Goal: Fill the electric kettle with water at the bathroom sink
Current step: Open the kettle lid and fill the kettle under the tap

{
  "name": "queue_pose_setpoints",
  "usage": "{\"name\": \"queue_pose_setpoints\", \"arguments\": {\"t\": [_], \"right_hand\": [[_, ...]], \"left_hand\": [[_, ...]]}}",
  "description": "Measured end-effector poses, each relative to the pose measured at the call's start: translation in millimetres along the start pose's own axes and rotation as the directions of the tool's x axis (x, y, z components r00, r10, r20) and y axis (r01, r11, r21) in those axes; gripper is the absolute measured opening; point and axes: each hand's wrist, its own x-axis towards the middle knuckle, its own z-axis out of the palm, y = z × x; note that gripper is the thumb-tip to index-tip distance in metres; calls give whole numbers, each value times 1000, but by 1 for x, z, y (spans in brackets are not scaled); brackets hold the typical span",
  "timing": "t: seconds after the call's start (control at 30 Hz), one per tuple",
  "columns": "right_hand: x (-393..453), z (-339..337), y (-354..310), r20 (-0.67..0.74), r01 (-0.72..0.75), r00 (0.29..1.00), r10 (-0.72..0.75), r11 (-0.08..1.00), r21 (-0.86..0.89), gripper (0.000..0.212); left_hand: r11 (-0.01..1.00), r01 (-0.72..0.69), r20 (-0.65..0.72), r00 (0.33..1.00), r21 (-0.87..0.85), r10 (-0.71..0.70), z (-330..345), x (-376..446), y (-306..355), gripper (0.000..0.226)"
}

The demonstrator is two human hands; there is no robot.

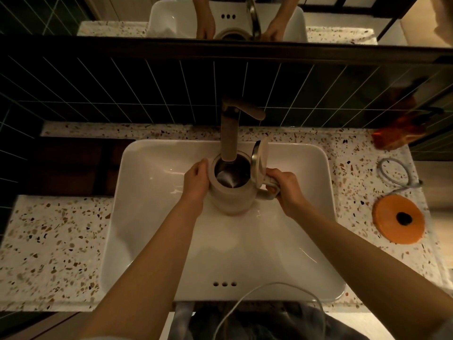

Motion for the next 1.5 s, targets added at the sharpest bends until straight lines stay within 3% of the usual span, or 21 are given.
{"name": "queue_pose_setpoints", "arguments": {"t": [0.17,0.3,0.37,0.43,0.5,0.63,0.77,0.9,1.0,1.1,1.3,1.5], "right_hand": [[0,6,4,-7,12,1000,-12,999,32,52],[1,3,6,-26,-26,999,27,999,41,36],[1,3,6,-25,-43,999,45,997,62,35],[0,4,7,-28,-44,999,46,997,69,34],[1,4,8,-34,-40,999,43,997,61,34],[2,4,10,-38,-43,998,45,997,57,35],[5,3,11,-28,-24,999,26,998,56,35],[6,2,9,-22,-7,1000,9,997,75,41],[7,2,9,-13,2,1000,-1,997,77,52],[7,2,9,-10,0,1000,0,998,69,47],[7,2,8,-16,-18,1000,18,998,53,42],[5,3,5,-12,-16,1000,17,998,59,49]], "left_hand": [[1000,-8,13,1000,7,7,-3,3,3,36],[999,-29,2,1000,-18,29,-8,3,10,21],[987,-154,-54,986,50,156,-6,3,20,24],[925,-335,-101,929,181,356,-1,2,34,31],[830,-487,-74,849,270,523,5,0,48,35],[564,-690,183,692,454,698,20,6,70,47],[209,-771,428,532,602,731,34,17,83,56],[-45,-755,573,456,654,681,45,31,91,57],[-68,-727,554,456,684,696,53,35,97,52],[-36,-703,514,483,710,709,59,36,102,47],[-184,-627,589,534,757,607,63,37,108,50],[-139,-607,556,580,782,595,61,36,114,51]]}}
